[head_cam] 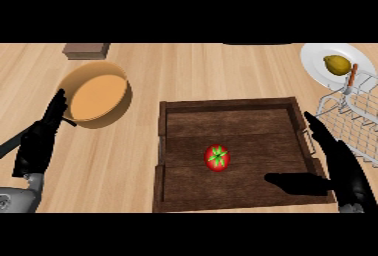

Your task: Pick the tomato from the tray and place it in the tiered basket

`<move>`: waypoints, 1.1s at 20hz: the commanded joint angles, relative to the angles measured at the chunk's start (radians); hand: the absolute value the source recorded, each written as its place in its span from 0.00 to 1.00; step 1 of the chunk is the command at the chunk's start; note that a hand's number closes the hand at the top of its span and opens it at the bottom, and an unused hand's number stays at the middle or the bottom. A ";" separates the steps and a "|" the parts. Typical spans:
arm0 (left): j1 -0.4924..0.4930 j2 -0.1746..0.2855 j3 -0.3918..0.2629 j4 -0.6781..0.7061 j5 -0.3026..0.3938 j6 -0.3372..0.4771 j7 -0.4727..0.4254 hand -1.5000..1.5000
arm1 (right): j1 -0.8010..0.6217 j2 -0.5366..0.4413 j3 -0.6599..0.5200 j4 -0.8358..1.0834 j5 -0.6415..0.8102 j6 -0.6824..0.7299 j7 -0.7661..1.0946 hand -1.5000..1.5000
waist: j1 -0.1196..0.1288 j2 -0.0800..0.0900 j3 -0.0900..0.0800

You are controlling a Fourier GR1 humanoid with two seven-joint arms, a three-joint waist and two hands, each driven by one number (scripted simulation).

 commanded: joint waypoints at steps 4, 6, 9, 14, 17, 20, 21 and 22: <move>-0.055 -0.015 -0.009 0.019 -0.013 -0.013 0.025 0.50 | -0.296 0.019 0.063 -0.094 0.068 0.152 0.553 0.00 | 0.039 0.010 0.004; -0.047 -0.008 -0.008 0.023 -0.023 -0.022 0.017 0.50 | -0.330 0.032 0.051 -0.075 0.064 0.186 0.609 0.00 | 0.032 0.009 0.006; -0.075 -0.039 -0.013 0.023 -0.028 0.001 0.024 0.50 | -0.361 0.076 0.053 -0.007 0.015 0.219 0.617 0.00 | 0.033 0.010 0.004; -0.042 -0.021 0.012 0.017 -0.010 -0.027 0.011 0.50 | -0.353 0.116 0.075 0.073 -0.014 0.250 0.619 0.00 | 0.027 0.007 0.005; -0.049 -0.065 -0.014 0.035 -0.046 0.012 -0.002 0.50 | -0.368 0.139 0.104 0.112 0.004 0.268 0.619 0.00 | 0.017 0.006 0.005; -0.041 -0.062 -0.024 -0.026 -0.046 0.011 0.058 0.50 | -0.382 0.175 0.108 0.141 0.021 0.258 0.620 0.00 | 0.021 0.001 0.006; -0.079 -0.031 0.007 0.010 -0.031 -0.018 0.058 0.50 | -0.388 0.182 0.110 0.165 0.017 0.269 0.620 0.00 | 0.016 0.005 0.006; -0.045 -0.019 0.019 -0.003 -0.020 -0.028 0.032 0.50 | -0.423 0.205 0.105 0.229 0.020 0.269 0.620 0.00 | 0.035 0.006 0.006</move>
